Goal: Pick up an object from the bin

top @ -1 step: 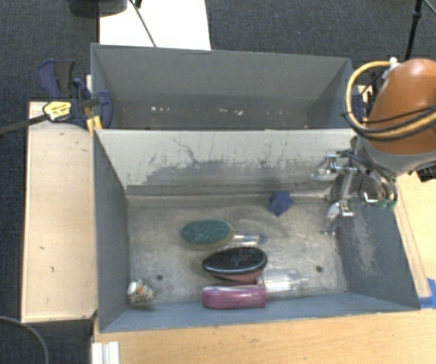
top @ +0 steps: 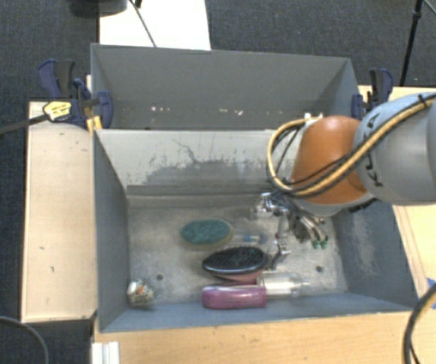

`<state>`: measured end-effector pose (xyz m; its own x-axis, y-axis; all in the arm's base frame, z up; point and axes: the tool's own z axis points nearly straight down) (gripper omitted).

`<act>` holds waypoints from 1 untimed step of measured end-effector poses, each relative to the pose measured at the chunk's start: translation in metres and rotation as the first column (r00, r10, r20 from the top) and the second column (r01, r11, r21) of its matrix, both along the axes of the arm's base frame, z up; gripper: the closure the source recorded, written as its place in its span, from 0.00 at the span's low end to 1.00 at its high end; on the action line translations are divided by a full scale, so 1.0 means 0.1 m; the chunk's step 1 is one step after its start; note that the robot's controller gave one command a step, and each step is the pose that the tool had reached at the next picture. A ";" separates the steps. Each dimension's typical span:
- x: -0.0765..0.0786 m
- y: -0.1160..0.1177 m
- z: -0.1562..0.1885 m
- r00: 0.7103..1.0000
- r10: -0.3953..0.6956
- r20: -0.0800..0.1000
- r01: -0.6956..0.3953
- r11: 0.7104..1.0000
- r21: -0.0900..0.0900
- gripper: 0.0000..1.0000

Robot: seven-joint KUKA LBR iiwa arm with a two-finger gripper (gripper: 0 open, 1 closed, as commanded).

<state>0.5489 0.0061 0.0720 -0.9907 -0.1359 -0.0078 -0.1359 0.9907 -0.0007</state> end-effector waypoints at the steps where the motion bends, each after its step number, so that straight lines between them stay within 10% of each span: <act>1: 0.40 -0.55 0.30 0.991 -0.131 0.001 0.131 0.991 -0.001 0.00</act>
Offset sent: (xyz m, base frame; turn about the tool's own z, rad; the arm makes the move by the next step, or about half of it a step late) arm 0.0375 -0.0533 0.0280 0.1315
